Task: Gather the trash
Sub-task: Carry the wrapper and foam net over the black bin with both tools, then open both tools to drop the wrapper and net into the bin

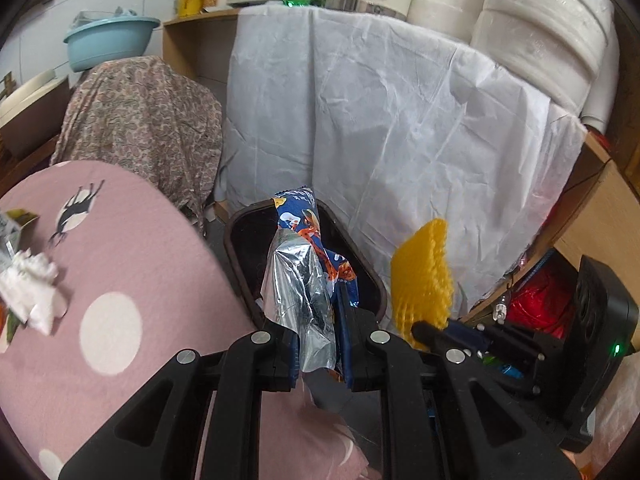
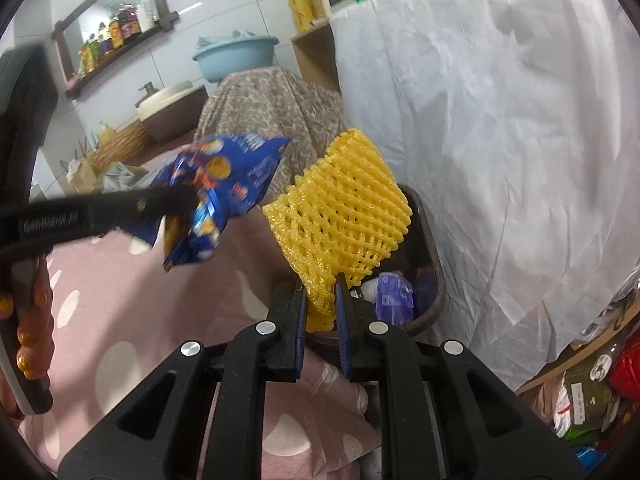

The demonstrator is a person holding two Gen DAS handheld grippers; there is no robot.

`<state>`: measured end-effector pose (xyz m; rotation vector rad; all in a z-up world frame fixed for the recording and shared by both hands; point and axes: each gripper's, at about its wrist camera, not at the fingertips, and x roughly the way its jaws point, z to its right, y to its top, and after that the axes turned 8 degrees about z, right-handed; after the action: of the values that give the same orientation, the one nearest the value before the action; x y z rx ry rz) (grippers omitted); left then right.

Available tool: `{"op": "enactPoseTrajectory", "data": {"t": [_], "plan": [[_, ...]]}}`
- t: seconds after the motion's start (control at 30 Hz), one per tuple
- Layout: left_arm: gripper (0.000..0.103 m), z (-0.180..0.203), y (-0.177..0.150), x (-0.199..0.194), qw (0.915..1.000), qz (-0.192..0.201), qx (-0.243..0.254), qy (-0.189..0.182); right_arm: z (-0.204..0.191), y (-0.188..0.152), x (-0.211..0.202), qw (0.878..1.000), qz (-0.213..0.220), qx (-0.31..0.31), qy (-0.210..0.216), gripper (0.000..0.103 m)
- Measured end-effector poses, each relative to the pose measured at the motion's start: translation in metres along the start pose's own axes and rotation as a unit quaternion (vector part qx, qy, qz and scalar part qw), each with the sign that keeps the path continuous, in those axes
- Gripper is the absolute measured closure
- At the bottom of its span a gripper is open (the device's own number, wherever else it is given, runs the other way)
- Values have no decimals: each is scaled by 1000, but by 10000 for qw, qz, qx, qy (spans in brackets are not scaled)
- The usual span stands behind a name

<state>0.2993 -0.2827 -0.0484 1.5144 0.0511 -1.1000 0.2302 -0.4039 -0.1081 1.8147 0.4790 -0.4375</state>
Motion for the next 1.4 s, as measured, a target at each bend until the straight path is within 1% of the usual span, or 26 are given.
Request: {"op": "enactPoseTrajectory", "data": {"t": [0.1,0.23,0.37,0.5,0.6,0.63,0.67,0.7,0.73,0.77,0.8,0.83,0.87,0.9,0.97,1.07,1.13,1.33,1.4], "plan": [[87,4,7,27,9997,-224,7,34,12,-5,20,9997,-159,154,40,89],[87,10,15,72,9983,-568,23,137,27,-12,49,9991,-324,276,27,89],[87,6,17,113,9951,-920,-100,335,47,-20,80,9969,-466,634,2,89],[87,-1,15,141,9914,-1220,-301,374,66,-29,107,9929,-636,1002,75,89],[87,-3,18,157,9886,-1363,-337,537,75,-34,126,9897,-774,1194,162,88],[87,-3,20,158,9889,-1332,-352,555,77,-35,132,9887,-801,1250,186,88],[82,-3,22,159,9895,-1279,-376,555,79,-36,136,9884,-805,1277,162,88],[69,-2,25,159,9898,-1256,-380,562,81,-36,139,9887,-781,1277,105,85],[62,-1,27,159,9900,-1230,-381,580,82,-37,142,9894,-772,1230,86,82],[53,-1,29,159,9905,-1187,-383,587,80,-36,144,9903,-780,1153,36,76],[51,-1,31,159,9909,-1147,-381,586,80,-36,145,9912,-788,1067,-38,70],[51,1,32,158,9914,-1117,-344,582,77,-37,145,9924,-793,932,-140,66],[50,2,33,158,9917,-1108,-305,581,77,-36,146,9929,-783,874,-184,58],[50,2,34,157,9918,-1096,-276,590,77,-37,144,9933,-757,849,-213,54],[49,2,34,152,9927,-1038,-292,539,78,-37,141,9933,-739,873,-189,50],[48,-1,37,145,9938,-951,-371,447,78,-40,133,9933,-714,885,-186,49],[47,-4,37,136,9948,-887,-417,286,75,-39,127,9937,-685,874,-169,49],[39,-7,35,101,9975,-566,-371,182,62,-34,96,9956,-550,740,-151,40],[34,-10,32,87,9981,-464,-368,158,57,-32,85,9962,-514,684,-138,37]]}}
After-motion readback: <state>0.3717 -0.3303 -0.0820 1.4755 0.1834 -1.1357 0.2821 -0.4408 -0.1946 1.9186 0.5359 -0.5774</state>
